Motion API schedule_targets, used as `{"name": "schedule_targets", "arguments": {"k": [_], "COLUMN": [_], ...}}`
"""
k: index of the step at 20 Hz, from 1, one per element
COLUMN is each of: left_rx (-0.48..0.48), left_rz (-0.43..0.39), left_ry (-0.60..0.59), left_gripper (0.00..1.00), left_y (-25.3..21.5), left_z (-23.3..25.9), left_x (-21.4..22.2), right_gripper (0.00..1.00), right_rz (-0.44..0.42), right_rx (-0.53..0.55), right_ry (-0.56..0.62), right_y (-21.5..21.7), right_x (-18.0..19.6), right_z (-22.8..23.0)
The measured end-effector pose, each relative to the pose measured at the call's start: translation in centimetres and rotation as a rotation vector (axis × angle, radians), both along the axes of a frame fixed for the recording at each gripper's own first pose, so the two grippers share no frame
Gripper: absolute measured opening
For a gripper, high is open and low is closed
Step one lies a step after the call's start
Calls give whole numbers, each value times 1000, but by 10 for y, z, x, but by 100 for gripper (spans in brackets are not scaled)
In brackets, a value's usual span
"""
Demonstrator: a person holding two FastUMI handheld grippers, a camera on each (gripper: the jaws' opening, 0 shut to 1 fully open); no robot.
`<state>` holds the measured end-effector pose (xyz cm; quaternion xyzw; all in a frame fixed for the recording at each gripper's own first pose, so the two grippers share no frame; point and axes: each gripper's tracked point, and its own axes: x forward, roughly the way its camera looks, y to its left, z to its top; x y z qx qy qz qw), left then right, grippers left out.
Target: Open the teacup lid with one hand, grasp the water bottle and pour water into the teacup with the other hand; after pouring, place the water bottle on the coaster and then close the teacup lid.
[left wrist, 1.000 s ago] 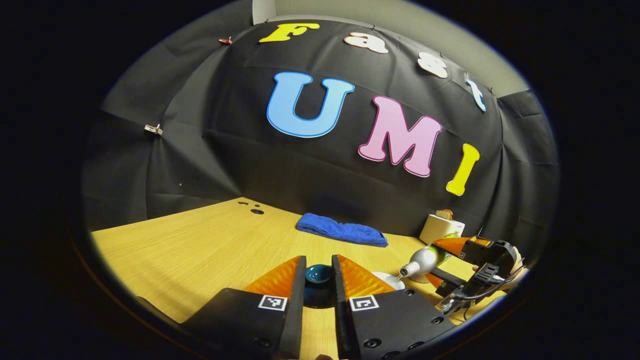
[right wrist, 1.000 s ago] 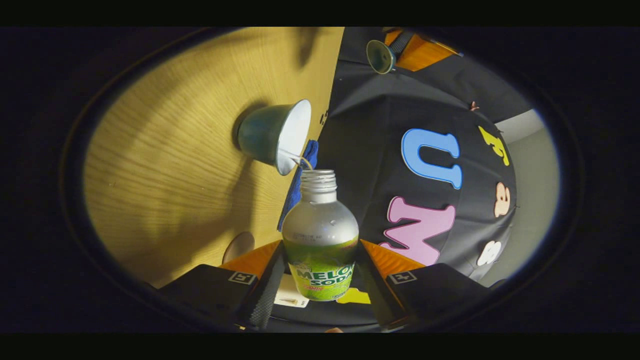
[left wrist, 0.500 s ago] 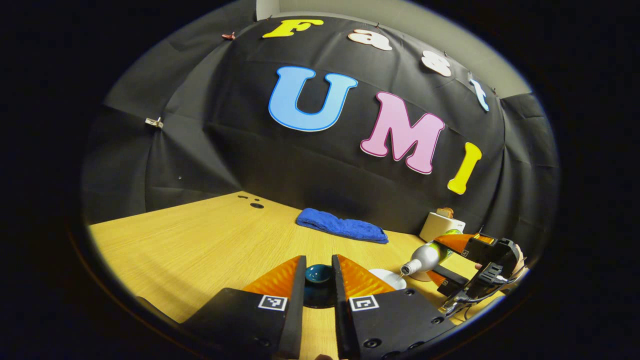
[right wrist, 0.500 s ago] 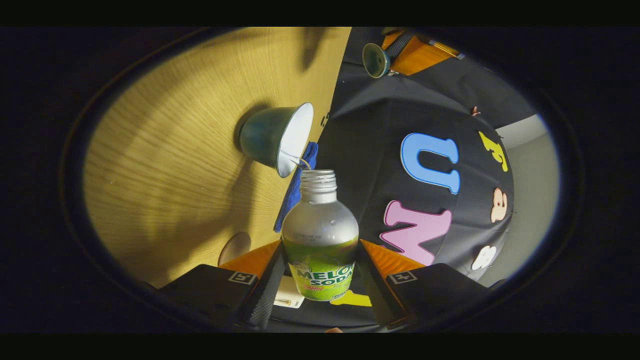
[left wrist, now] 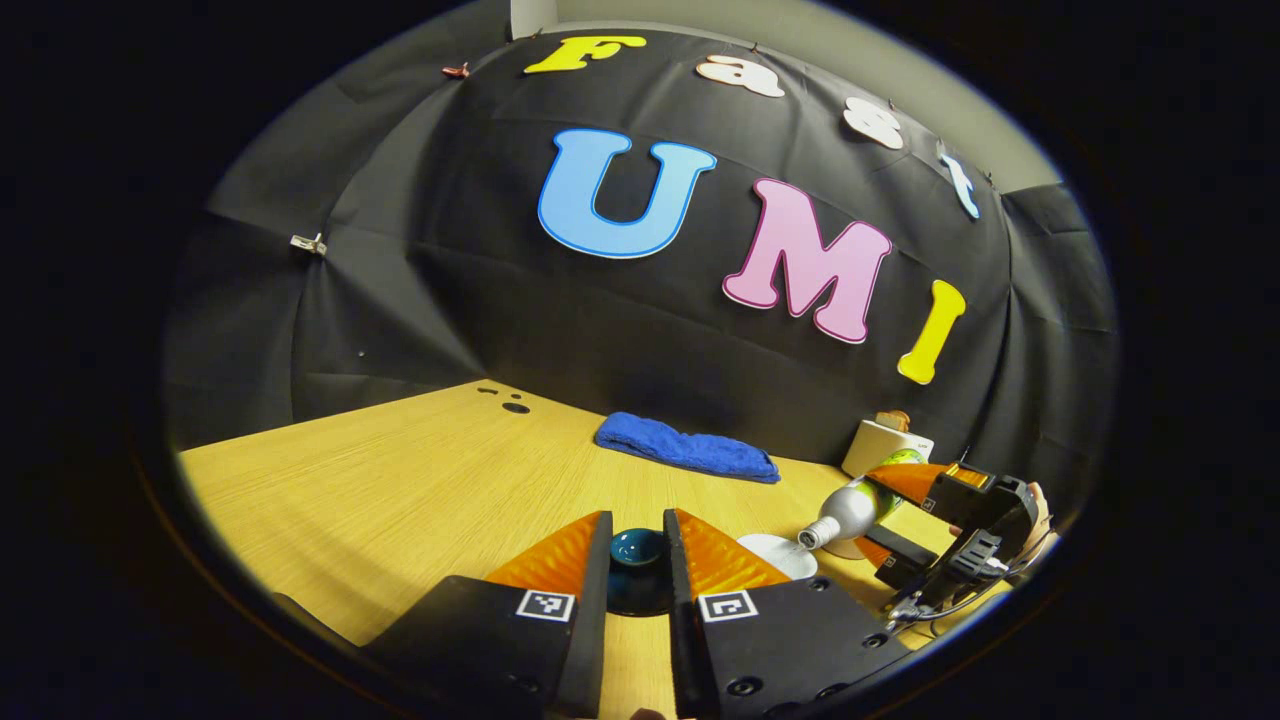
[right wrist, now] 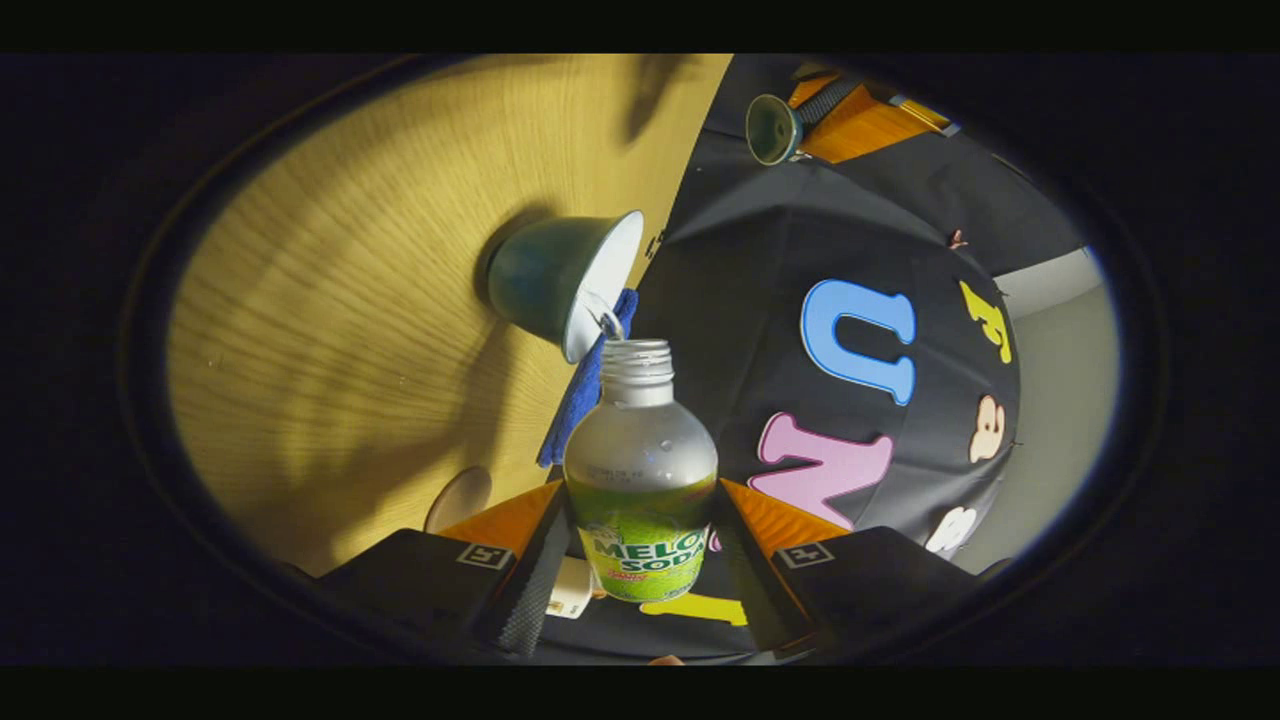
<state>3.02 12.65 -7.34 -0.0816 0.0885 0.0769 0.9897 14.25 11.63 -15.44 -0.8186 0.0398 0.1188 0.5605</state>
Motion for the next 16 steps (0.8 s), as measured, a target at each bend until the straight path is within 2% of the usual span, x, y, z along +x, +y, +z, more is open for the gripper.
{"name": "schedule_targets", "arguments": {"k": [16], "left_rx": [-11], "left_rz": [-1], "left_ry": [-2], "left_gripper": [31], "left_y": [1], "left_z": [-1], "left_x": [1], "right_gripper": [80], "right_rz": [86], "right_rx": [-155], "right_ry": [-106], "right_y": [14], "right_x": [10], "right_z": [40]}}
